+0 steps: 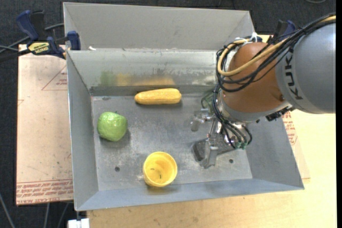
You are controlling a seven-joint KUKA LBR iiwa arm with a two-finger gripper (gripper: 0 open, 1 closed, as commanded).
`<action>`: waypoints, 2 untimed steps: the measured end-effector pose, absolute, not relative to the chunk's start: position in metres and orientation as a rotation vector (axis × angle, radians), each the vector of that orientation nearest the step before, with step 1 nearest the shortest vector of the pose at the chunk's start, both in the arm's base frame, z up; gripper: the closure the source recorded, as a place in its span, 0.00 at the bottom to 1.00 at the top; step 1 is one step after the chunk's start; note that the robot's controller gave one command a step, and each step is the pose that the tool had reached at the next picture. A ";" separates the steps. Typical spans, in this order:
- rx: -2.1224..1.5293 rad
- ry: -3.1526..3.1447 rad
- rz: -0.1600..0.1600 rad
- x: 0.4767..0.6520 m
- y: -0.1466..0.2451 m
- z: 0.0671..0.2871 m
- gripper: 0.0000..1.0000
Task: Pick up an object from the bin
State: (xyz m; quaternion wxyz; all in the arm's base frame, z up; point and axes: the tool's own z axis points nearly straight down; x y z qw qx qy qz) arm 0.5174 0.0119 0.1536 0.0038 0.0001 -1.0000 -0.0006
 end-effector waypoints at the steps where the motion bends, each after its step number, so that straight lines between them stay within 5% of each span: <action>1: 0.000 -3.142 -0.002 0.519 0.012 0.158 0.00; 2: -0.055 -3.141 -0.002 0.526 -0.048 0.086 0.00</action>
Offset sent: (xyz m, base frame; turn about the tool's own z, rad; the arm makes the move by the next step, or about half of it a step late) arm 0.0069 -0.0730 -0.0836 0.0433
